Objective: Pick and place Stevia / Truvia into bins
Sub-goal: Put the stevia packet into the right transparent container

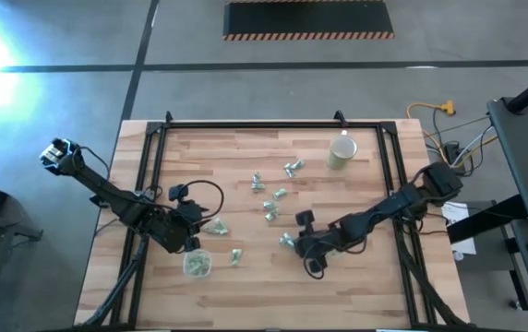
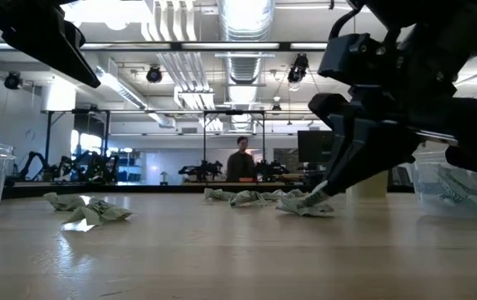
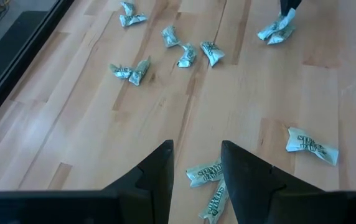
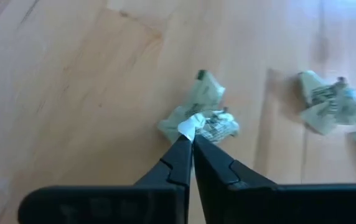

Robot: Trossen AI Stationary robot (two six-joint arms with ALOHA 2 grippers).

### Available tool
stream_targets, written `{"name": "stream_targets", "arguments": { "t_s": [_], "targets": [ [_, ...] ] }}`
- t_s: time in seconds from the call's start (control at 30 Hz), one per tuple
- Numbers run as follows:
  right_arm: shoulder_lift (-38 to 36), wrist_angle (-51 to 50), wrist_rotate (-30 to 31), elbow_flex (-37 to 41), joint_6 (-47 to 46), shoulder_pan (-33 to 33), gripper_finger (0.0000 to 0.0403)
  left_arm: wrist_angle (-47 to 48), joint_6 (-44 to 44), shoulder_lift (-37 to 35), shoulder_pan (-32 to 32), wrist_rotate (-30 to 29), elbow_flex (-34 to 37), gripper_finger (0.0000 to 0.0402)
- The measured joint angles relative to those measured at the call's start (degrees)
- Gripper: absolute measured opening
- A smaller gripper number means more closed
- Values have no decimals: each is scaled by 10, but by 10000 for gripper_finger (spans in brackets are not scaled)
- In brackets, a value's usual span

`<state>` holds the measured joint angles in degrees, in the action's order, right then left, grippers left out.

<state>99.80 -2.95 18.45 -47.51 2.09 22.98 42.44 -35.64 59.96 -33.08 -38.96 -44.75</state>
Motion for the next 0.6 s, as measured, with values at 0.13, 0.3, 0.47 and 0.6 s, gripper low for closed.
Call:
{"name": "stream_targets", "arguments": {
  "t_s": [0.13,0.3,0.47,0.6],
  "targets": [
    [-16,0,11,0,2,0,9,0,0,0,0,0,0,116],
    [-44,-2,12,0,5,0,9,0,0,0,0,0,0,116],
    [-75,-17,14,0,3,0,9,0,2,0,0,0,0,116],
    [-100,-46,27,0,-2,0,9,0,2,0,0,0,0,116]
  ]
}}
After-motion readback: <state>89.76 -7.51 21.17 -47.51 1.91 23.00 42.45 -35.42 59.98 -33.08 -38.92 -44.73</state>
